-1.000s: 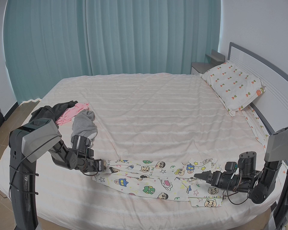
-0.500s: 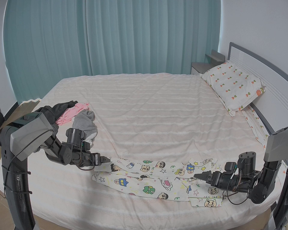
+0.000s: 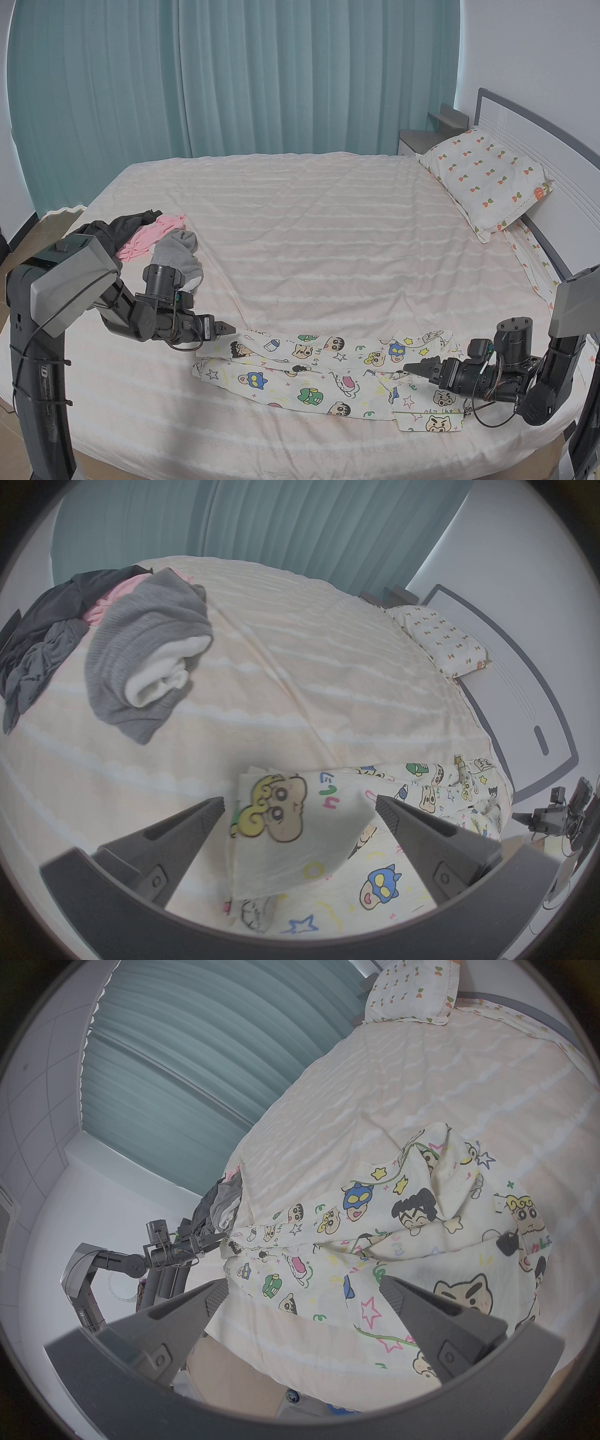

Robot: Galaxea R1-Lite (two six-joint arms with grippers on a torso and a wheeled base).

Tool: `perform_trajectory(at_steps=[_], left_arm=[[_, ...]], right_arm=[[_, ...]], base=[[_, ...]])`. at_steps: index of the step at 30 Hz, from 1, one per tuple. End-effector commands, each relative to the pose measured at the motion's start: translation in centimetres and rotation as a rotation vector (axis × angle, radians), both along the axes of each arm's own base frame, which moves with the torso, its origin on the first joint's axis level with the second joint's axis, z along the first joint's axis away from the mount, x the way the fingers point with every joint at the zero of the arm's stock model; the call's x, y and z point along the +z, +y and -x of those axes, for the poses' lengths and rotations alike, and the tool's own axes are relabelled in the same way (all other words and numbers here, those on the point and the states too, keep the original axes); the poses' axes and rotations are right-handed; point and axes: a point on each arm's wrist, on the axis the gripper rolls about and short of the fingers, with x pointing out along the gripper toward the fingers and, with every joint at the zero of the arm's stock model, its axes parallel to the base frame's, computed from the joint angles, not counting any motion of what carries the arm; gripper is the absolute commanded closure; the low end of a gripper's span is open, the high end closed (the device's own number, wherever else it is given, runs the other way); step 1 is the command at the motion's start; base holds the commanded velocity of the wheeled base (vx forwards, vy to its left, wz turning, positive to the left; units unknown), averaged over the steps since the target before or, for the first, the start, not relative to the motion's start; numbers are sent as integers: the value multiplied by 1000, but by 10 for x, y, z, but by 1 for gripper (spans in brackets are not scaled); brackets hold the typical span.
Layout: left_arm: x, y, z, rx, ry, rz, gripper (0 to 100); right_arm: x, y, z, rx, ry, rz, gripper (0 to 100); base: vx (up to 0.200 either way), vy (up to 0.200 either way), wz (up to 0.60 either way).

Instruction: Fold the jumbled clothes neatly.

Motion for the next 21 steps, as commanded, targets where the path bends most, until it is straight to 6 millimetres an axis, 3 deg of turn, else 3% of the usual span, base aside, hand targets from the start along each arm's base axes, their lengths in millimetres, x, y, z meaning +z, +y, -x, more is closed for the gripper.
perform_trajectory(at_steps=[1, 6, 21], left_arm=[[-27, -12, -1, -38, 44, -25, 0], [-40, -15, 1, -68, 61, -83, 0], [-41, -23, 4, -97, 115, -107, 0]], right_arm=[[0, 0, 0, 1, 1, 0, 0], [0, 0, 0, 1, 0, -1, 0], [1, 0, 0, 0, -2, 0, 0]], base=[[0, 0, 0], [0, 0, 0], [0, 0, 0]])
